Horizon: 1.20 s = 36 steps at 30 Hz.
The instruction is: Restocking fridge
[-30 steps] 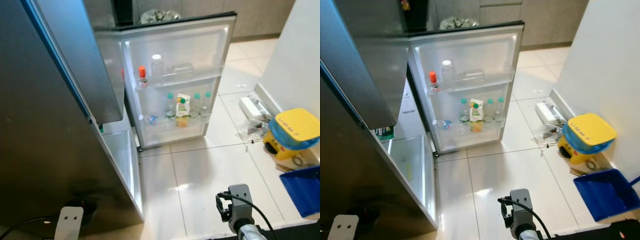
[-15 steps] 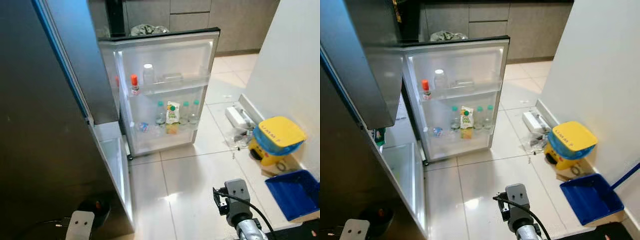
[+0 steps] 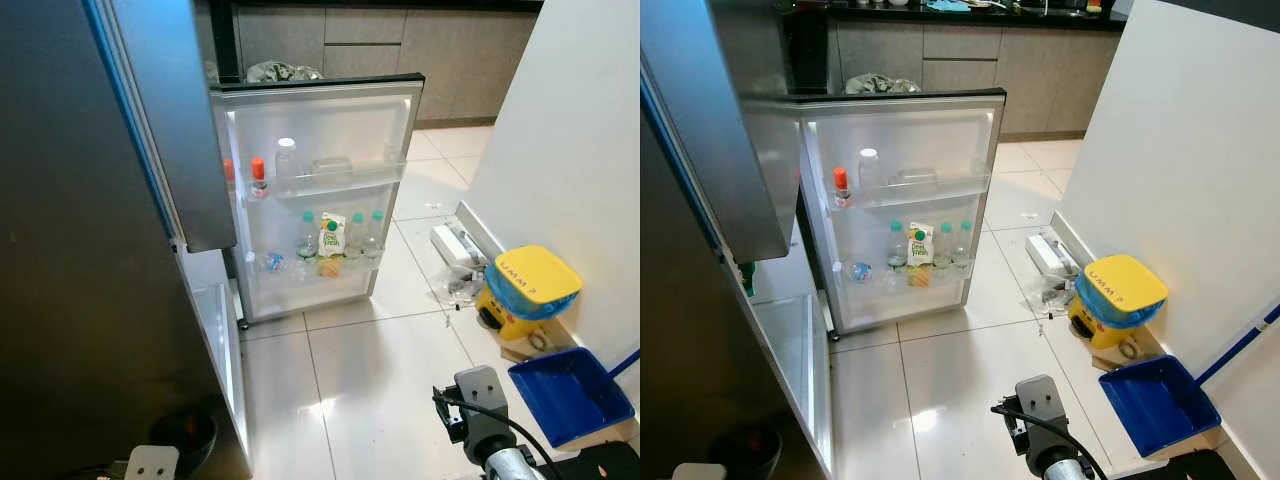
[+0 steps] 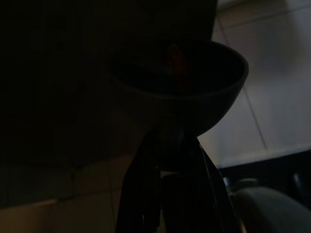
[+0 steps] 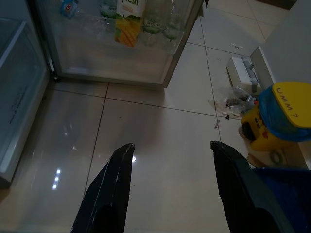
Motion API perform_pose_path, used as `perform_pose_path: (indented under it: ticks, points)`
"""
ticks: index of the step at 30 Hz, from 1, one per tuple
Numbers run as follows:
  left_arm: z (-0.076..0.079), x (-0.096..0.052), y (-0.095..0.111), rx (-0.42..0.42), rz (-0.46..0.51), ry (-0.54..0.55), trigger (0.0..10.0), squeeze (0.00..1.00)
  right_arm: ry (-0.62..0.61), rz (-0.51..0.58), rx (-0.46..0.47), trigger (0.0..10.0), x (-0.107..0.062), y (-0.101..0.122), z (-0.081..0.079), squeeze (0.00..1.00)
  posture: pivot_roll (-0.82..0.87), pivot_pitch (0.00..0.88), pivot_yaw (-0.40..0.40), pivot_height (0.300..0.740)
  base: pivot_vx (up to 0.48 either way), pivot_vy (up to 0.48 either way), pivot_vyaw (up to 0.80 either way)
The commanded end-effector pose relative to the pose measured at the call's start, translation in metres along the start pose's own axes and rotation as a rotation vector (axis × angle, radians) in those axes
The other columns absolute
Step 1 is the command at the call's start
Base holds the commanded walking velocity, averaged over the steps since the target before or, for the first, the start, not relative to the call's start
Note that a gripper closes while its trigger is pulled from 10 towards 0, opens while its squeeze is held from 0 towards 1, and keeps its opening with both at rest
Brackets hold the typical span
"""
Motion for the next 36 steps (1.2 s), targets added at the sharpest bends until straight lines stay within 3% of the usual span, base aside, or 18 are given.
perform_pose_path:
  ticks: [1,7,14,29,36]
  points:
    - [0.013,-0.002,0.006,-0.021,0.021,-0.039,10.0,0.00,0.015,-0.018,0.006,10.0,0.000,-0.003,-0.006,0.00,-0.05,0.113,-0.055,0.740,0.000,0.000,0.00]
    - [0.016,0.002,0.014,0.004,0.047,-0.048,10.0,0.00,0.023,-0.009,0.040,10.0,0.004,0.004,-0.015,0.00,-0.04,0.106,-0.038,0.740,0.000,0.000,0.00]
    - [0.012,0.008,0.011,-0.002,0.019,-0.013,10.0,0.00,0.024,-0.009,0.043,10.0,0.004,0.003,-0.016,0.00,-0.05,0.105,-0.030,0.740,0.000,0.000,0.00]
    - [0.016,0.021,0.013,-0.018,-0.004,0.010,10.0,0.00,0.008,-0.016,0.047,10.0,0.002,0.002,-0.017,0.00,-0.06,0.107,-0.007,0.740,0.000,-0.413,0.00]
    - [0.010,0.026,0.011,-0.034,-0.029,0.040,10.0,0.00,0.010,-0.022,0.050,10.0,0.002,0.000,-0.020,0.00,-0.06,0.108,0.002,0.740,0.000,-0.341,0.00]
Point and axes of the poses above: a point about 5 cm out from each wrist's last joint towards the gripper, its own x axis pointing out of the wrist towards the gripper, its own y axis along the axis of the wrist's last joint, z = x × y, the point moved 5 cm from there along x, pointing out of the wrist towards the gripper, and after that the axes turned 1 degree about -x, right-handed, at the moved point
